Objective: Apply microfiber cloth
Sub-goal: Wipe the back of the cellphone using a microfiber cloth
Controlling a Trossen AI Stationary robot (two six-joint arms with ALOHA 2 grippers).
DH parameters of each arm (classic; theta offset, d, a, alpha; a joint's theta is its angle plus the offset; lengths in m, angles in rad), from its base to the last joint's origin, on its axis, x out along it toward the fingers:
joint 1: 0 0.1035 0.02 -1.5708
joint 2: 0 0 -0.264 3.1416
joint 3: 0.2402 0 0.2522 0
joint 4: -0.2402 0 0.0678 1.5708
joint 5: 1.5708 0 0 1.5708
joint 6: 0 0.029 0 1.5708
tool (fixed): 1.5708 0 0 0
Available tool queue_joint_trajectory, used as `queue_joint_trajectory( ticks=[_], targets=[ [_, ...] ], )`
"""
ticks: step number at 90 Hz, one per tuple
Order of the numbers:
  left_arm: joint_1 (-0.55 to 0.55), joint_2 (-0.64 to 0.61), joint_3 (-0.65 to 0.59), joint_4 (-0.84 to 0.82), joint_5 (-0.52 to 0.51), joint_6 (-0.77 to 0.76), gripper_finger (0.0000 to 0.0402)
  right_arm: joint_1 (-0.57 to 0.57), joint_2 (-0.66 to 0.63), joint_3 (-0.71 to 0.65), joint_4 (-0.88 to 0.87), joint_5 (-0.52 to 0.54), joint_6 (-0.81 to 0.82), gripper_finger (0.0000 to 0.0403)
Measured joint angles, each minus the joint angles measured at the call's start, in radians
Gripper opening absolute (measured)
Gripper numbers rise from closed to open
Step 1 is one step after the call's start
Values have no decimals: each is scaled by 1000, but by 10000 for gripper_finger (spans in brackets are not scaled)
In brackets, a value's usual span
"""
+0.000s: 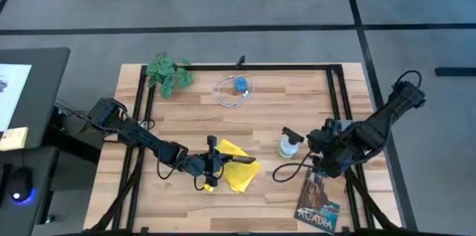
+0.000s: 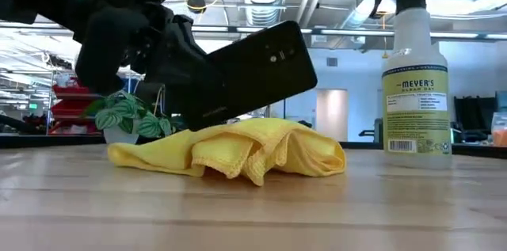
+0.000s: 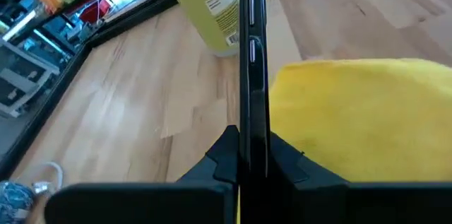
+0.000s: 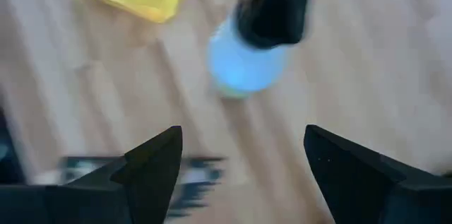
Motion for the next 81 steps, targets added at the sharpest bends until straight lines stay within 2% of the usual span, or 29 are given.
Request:
queue_joint_trajectory(
  ticks=[9,22,33,43,53,81],
  targets=[
    [5,0,-24,26,-5,-107,8,51,59,-50,253,22,-44,286],
    [9,-1,-120,208,-21,-216,4,80,210,-89,669,142,-158,286],
    [7,-2,-205,333,-16,-328,3,31,368,-91,992,158,-301,286],
    [8,-2,-251,368,-16,-429,4,-43,508,-91,1231,157,-422,286],
    [8,-2,-277,382,-14,-489,7,-126,622,-91,1327,157,-495,286],
    [8,-3,-293,380,-26,-545,9,-295,844,-10,1342,83,-595,286]
  ],
)
